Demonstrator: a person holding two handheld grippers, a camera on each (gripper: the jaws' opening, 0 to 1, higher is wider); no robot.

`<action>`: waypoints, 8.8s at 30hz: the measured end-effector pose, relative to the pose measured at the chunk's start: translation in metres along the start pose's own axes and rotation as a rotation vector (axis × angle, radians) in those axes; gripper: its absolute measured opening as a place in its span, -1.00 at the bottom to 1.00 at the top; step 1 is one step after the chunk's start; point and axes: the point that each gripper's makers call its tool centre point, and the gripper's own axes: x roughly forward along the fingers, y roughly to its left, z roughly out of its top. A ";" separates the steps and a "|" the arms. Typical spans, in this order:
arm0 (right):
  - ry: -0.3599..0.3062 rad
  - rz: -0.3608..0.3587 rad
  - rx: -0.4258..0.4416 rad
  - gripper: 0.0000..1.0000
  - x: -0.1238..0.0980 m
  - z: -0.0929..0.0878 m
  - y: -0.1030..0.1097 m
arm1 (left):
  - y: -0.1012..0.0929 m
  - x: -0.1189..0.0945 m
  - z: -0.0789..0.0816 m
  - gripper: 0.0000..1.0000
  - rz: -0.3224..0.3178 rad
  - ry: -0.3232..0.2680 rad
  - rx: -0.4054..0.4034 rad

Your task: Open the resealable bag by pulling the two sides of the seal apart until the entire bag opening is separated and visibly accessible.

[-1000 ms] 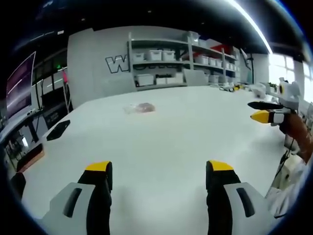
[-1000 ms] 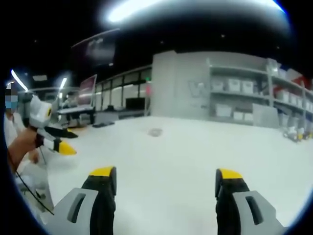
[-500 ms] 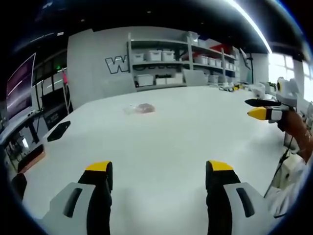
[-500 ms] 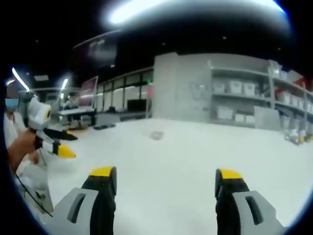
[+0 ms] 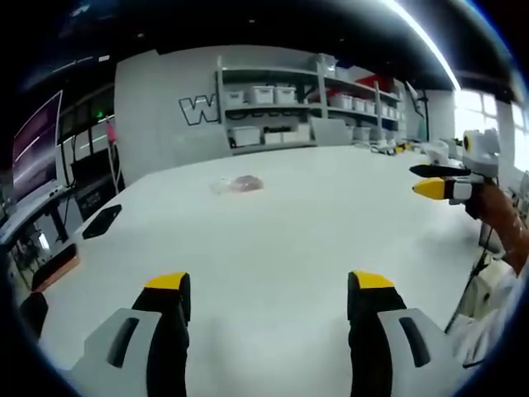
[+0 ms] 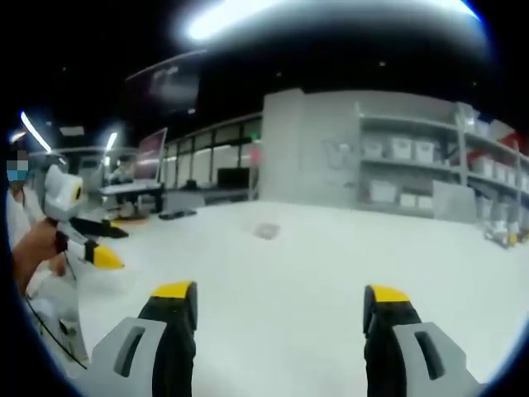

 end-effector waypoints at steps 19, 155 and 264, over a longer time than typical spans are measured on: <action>0.012 0.010 -0.028 0.66 0.020 0.004 0.001 | 0.002 -0.001 0.000 0.53 0.002 0.000 0.003; 0.105 0.150 -0.067 0.51 0.160 0.050 0.023 | 0.009 -0.002 0.013 0.52 -0.001 -0.015 0.015; 0.195 0.223 -0.076 0.22 0.264 0.014 0.057 | 0.029 -0.006 -0.001 0.52 0.031 -0.009 -0.029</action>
